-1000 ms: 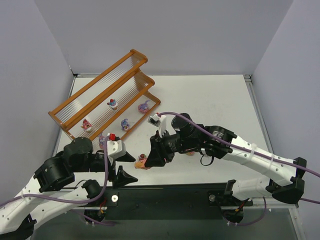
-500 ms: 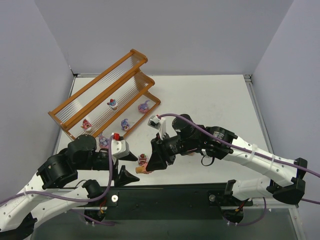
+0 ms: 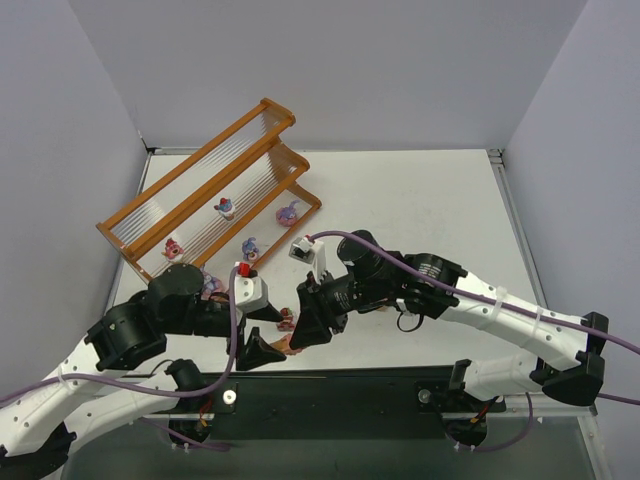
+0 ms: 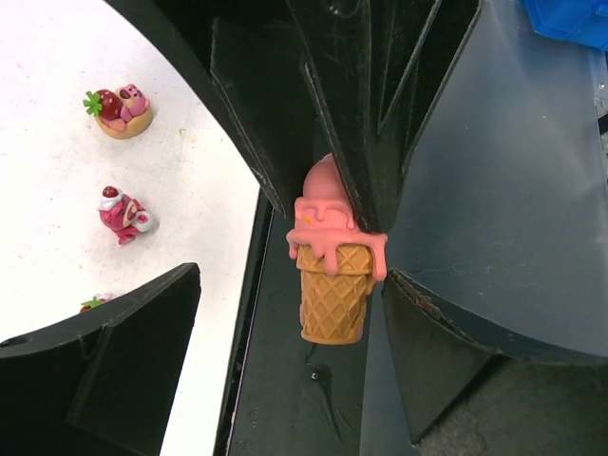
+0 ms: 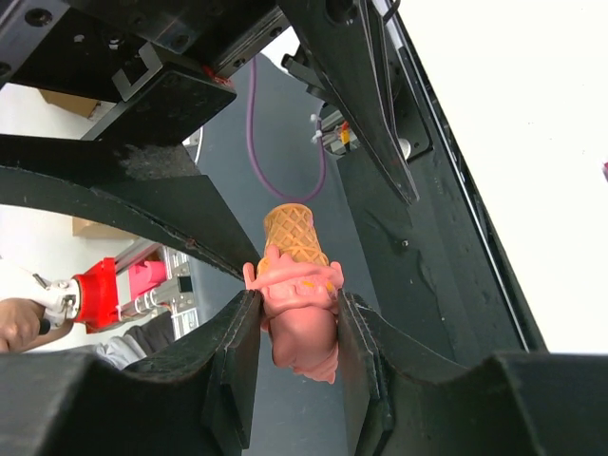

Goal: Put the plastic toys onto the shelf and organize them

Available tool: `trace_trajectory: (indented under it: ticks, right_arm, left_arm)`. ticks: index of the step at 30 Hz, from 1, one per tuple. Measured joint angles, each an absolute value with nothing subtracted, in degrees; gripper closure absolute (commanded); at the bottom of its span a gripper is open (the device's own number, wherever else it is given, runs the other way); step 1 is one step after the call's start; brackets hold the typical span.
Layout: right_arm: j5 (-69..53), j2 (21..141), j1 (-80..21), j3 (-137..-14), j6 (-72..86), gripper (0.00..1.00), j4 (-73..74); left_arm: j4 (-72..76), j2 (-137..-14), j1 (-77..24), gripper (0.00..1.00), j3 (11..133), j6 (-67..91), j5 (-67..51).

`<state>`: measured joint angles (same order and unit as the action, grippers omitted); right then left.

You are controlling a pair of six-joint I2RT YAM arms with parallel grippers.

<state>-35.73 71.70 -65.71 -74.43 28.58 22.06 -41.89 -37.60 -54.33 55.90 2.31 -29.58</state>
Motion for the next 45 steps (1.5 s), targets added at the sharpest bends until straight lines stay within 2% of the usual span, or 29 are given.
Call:
trace_trajectory:
  ticks: [9,12,18,19,22,23,25,26,29,30,36,37,39,40,43,45]
  right_arm:
    - [-36.58,72.01,-65.71,-74.43,28.71,1.00,21.67]
    - [-36.73,72.01,-65.73,-74.43,28.71,1.00,21.52]
    - [-36.80,72.03,-65.71,-74.43,28.71,1.00,21.21]
    - [-36.77,72.03,-65.71,-74.43,28.71,1.00,21.21]
    - [-36.34,72.05,-65.69,-74.43,28.62,1.00,21.26]
    - [-36.23,72.07,-65.65,-74.43,28.62,1.00,21.26]
    - [-36.21,72.12,-65.65,-74.46,28.71,1.00,21.26]
    - [-36.25,72.12,-65.67,-74.46,28.73,1.00,21.26]
    - [-36.36,72.23,-65.71,-74.48,28.95,1.00,20.99]
    - [-36.36,72.27,-65.71,-74.50,28.99,1.00,20.97]
    - [-36.32,72.77,-65.71,-75.09,29.12,1.00,21.65]
    - [-36.25,72.84,-65.71,-75.16,29.12,0.88,21.71]
    - [-35.99,72.88,-65.71,-75.20,29.12,0.73,21.76]
    - [-35.59,72.88,-65.71,-75.20,29.10,0.60,21.74]
    - [-33.30,72.84,-65.73,-75.29,29.12,0.40,21.58]
    - [-30.92,72.75,-65.89,-75.29,29.23,0.32,21.54]
  left_arm:
    - [-41.30,-38.44,-54.33,0.23,54.02,2.59,-32.18]
    - [-41.32,-38.26,-54.33,0.32,53.69,2.76,-32.62]
    - [-40.77,-37.95,-54.39,0.41,53.69,3.29,-33.80]
    - [-40.60,-37.98,-54.39,0.48,53.63,3.46,-34.06]
    - [-40.10,-37.87,-54.54,0.61,53.25,4.19,-35.18]
    - [-39.94,-37.78,-54.65,0.69,53.17,4.34,-35.51]
    - [-40.12,-37.43,-54.68,0.75,52.99,4.60,-35.70]
    - [-40.03,-37.15,-54.68,0.84,52.82,4.58,-35.86]
    - [-39.99,-36.71,-54.65,0.93,52.66,4.91,-35.86]
    - [-39.90,-36.64,-54.65,0.99,52.56,4.95,-35.83]
    - [-39.88,-36.60,-54.65,1.00,52.31,5.34,-35.77]
    - [-39.86,-36.60,-54.65,1.00,52.31,5.34,-35.68]
    - [-39.90,-36.58,-54.65,1.00,52.31,5.37,-35.33]
    - [-39.92,-36.58,-54.65,1.00,52.31,5.39,-34.98]
    - [-39.81,-36.32,-54.65,1.00,52.31,5.74,-32.99]
    - [-39.20,-35.75,-54.65,1.00,52.27,6.13,-31.11]
